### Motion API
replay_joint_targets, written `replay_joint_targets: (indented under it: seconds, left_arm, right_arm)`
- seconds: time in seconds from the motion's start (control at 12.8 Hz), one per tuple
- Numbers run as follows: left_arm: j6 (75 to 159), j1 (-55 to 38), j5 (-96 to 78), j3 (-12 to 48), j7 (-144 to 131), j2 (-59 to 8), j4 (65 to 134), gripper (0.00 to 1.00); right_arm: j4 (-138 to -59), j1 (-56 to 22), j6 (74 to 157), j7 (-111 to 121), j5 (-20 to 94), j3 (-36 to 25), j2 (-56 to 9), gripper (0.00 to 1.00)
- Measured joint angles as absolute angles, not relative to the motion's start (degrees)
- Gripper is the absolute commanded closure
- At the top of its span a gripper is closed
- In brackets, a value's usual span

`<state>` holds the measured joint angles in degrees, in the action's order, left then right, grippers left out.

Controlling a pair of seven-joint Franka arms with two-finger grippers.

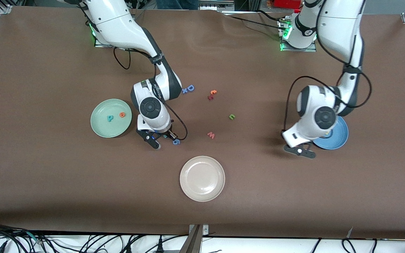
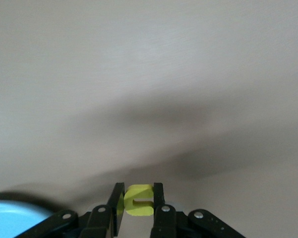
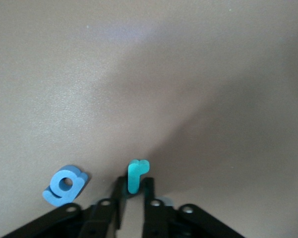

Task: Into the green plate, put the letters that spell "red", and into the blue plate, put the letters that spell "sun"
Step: 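Release the r on the green plate while the left gripper releases u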

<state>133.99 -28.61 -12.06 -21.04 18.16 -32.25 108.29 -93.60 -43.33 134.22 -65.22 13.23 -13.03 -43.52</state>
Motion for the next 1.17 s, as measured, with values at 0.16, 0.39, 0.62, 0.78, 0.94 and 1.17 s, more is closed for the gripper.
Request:
replay_joint_targets:
  seconds: [0.16,0.39,0.62,0.78,0.94,1.17]
  left_arm:
    - [133.01,-27.69,-12.06,-23.64,26.72,-31.98,108.32,0.92]
    - [132.52,-25.72,-12.06,-27.79,41.35,-31.97,109.09,0.90]
    - [131.95,-22.60,-12.06,-29.00,49.58,-31.97,110.01,0.91]
    - [131.73,-22.58,-13.89,-28.86,50.00,-32.11,110.94,0.91]
    - [131.73,-23.11,-17.77,-28.37,50.02,-32.66,111.21,0.91]
    - [131.74,-23.91,-20.53,-26.47,47.98,-33.50,111.22,0.91]
  right_arm:
    - [-93.60,-43.34,134.20,-65.25,13.23,-13.03,-43.50,0.98]
    - [-93.58,-43.37,134.07,-65.24,13.23,-13.43,-43.23,0.98]
    - [-93.48,-43.47,128.98,-62.49,13.18,-16.39,-40.83,0.99]
    - [-93.43,-43.48,123.41,-59.39,13.18,-19.29,-38.70,1.00]
    - [-93.65,-43.42,119.66,-56.33,13.18,-22.45,-37.26,1.00]
    - [-96.47,-43.21,118.82,-51.29,13.20,-25.32,-36.66,1.00]
